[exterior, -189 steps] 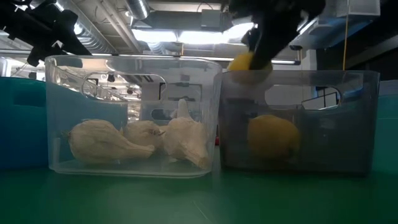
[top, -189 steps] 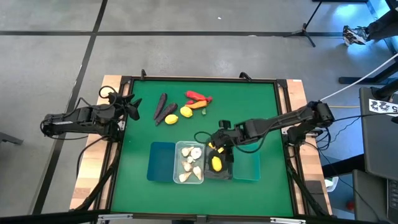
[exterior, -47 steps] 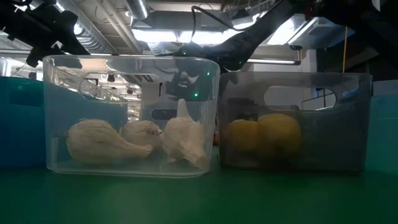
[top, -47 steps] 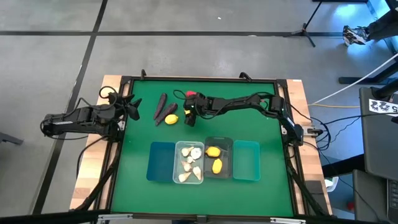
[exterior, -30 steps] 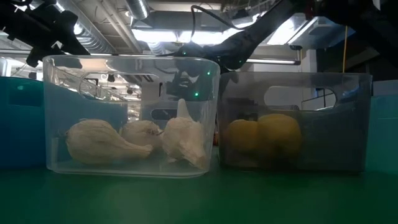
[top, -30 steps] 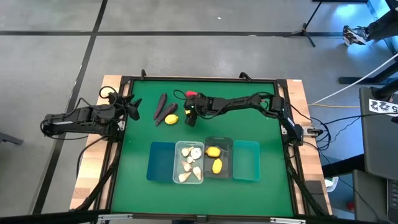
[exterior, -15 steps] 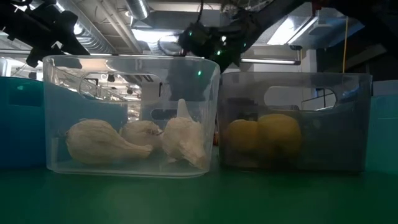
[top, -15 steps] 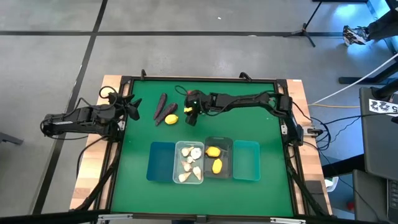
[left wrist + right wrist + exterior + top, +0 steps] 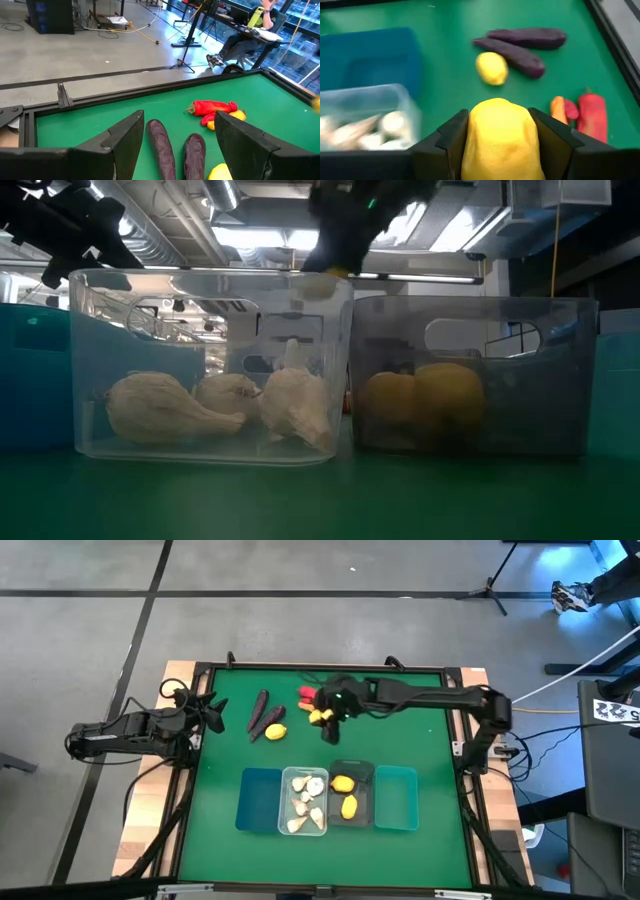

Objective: Sort produce into baskets
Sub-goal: Put the yellow lemon into the black bin

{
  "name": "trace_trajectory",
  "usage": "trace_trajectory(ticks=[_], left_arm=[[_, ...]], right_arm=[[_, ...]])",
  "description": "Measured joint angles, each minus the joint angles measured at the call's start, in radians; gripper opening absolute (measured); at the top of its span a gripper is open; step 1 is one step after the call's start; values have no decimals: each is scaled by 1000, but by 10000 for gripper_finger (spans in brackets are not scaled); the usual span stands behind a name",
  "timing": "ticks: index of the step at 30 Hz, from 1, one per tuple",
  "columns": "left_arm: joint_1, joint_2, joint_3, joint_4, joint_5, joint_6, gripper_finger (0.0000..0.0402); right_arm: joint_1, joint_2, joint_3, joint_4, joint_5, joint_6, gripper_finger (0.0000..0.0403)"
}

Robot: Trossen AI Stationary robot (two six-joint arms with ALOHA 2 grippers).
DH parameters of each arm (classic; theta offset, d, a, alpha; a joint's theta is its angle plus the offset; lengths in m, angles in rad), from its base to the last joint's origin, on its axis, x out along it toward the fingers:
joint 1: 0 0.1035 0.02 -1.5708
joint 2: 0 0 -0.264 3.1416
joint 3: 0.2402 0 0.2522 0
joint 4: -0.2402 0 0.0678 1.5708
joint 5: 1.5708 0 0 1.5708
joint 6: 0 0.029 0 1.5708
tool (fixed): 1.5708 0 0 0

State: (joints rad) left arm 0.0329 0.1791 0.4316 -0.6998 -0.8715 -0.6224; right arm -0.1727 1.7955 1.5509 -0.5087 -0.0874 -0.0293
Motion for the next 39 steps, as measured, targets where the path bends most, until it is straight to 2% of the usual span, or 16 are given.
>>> trace_trajectory(ticks=[8, 14, 17, 23, 27, 34, 39], left_arm=[[0, 0, 0, -1, 0, 0, 237], [0, 0, 0, -1, 0, -3, 237], [0, 0, 0, -1, 0, -3, 237], [0, 0, 0, 0, 0, -3, 237], [0, 0, 0, 0, -1, -3, 237], [0, 0, 0, 0, -1, -3, 237], [0, 0, 0, 0, -1, -3, 237]], right_arm=[[147, -178, 0, -205, 60, 2, 181], [322, -225, 0, -336, 113, 97, 181], [414, -225, -5, -362, 171, 148, 181], [535, -224, -113, -285, 318, 264, 190], [535, -224, -220, -206, 371, 301, 191], [442, -223, -373, -37, 219, 314, 193], [383, -223, -462, -45, 235, 341, 192]])
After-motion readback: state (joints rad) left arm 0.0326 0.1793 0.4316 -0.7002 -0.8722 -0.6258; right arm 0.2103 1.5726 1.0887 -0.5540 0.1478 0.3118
